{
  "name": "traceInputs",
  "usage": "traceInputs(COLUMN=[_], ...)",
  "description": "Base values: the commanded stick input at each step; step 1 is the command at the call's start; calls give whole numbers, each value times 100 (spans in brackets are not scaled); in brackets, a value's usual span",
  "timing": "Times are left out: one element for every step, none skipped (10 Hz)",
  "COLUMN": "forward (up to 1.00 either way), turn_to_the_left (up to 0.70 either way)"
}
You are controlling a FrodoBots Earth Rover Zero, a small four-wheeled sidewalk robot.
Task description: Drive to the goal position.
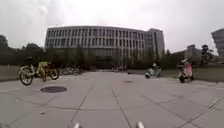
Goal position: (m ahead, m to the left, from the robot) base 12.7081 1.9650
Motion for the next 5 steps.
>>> traceInputs(forward=[85, 85, 85, 85, 85], turn_to_the_left=[0, 0, 0, 0, 0])
